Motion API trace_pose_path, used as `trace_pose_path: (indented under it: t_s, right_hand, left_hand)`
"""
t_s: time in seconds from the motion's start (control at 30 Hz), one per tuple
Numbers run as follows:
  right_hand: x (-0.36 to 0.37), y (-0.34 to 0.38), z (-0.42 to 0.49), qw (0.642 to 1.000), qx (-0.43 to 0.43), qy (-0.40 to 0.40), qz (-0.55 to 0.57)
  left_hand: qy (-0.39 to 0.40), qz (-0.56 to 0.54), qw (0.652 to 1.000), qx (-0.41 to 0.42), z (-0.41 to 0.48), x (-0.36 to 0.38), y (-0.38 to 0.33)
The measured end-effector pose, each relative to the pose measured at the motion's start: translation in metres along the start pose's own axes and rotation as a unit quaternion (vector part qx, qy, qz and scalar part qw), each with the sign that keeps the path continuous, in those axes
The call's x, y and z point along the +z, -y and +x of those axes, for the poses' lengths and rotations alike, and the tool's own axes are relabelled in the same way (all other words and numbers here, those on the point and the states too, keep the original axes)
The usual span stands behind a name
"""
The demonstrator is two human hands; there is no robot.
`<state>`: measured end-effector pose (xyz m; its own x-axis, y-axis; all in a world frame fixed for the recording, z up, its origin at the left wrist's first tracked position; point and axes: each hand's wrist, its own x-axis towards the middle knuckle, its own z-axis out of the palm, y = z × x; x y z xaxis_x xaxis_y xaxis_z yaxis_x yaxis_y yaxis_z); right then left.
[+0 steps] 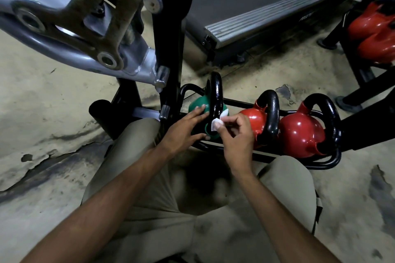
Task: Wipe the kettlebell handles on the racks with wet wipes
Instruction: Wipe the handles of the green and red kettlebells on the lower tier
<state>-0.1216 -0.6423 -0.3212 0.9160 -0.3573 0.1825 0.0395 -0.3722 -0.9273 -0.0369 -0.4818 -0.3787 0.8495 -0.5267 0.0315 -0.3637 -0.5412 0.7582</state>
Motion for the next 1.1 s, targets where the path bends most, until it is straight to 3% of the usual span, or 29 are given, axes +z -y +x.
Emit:
trace_pose_path:
  t_s: [0.07, 0.17, 0.23, 0.3, 0.37, 0.43, 0.47, 0.53, 0.6, 0.67, 0.83, 0.87, 0.97, 1.0, 1.1]
  right_hand:
    - [0.006, 0.005, 0.006, 0.972, -0.161, -0.001, -0.169]
    - [0.005, 0.013, 0.032, 0.847, -0.375, 0.054, -0.372]
    - [0.008, 0.024, 0.060, 0.793, -0.394, 0.105, -0.454]
    - [0.017, 0.040, 0.090, 0.760, -0.371, 0.134, -0.516]
    - [0.028, 0.056, 0.110, 0.740, -0.350, 0.156, -0.552]
    - [0.029, 0.060, 0.113, 0.745, -0.329, 0.166, -0.556]
    - [0.025, 0.058, 0.108, 0.765, -0.314, 0.158, -0.540]
    - [0.012, 0.047, 0.083, 0.845, -0.264, 0.109, -0.451]
    - [0.000, 0.035, 0.045, 0.948, -0.156, 0.031, -0.276]
    - [-0.001, 0.024, 0.011, 0.996, -0.013, -0.030, -0.083]
    - [0.023, 0.005, 0.023, 0.976, 0.172, -0.051, 0.123]
    - [0.025, 0.009, 0.041, 0.954, 0.227, -0.038, 0.190]
    - [0.028, 0.027, 0.102, 0.840, 0.412, 0.029, 0.352]
    - [0.031, 0.025, 0.121, 0.820, 0.437, 0.038, 0.368]
    - [0.037, 0.019, 0.147, 0.829, 0.455, 0.008, 0.324]
  left_hand:
    - [-0.005, -0.017, 1.000, 0.000, -0.001, 0.001, 0.000]
    - [-0.024, -0.041, 0.999, -0.011, -0.004, 0.000, -0.002]
    - [-0.011, -0.019, 1.000, -0.006, -0.003, -0.001, -0.004]
    - [0.008, -0.013, 1.000, -0.003, -0.001, -0.002, -0.003]
    - [0.019, -0.033, 0.999, -0.011, -0.002, -0.004, -0.004]
    - [0.022, -0.045, 0.999, -0.020, -0.004, -0.005, -0.008]
    - [0.022, -0.045, 0.998, -0.027, -0.006, -0.005, -0.009]
    - [0.016, -0.044, 0.998, -0.029, -0.008, -0.004, -0.011]
    - [-0.001, -0.045, 0.999, -0.012, -0.010, -0.004, -0.013]
    - [-0.039, -0.019, 0.999, 0.025, -0.013, -0.005, -0.018]
    - [-0.073, 0.093, 0.978, 0.169, -0.022, -0.012, -0.045]
    - [-0.068, 0.111, 0.974, 0.184, -0.023, -0.012, -0.048]
    - [-0.066, 0.158, 0.968, 0.186, -0.022, -0.016, -0.050]
    - [-0.062, 0.173, 0.965, 0.185, -0.021, -0.018, -0.050]
    - [-0.040, 0.204, 0.960, 0.186, -0.018, -0.025, -0.049]
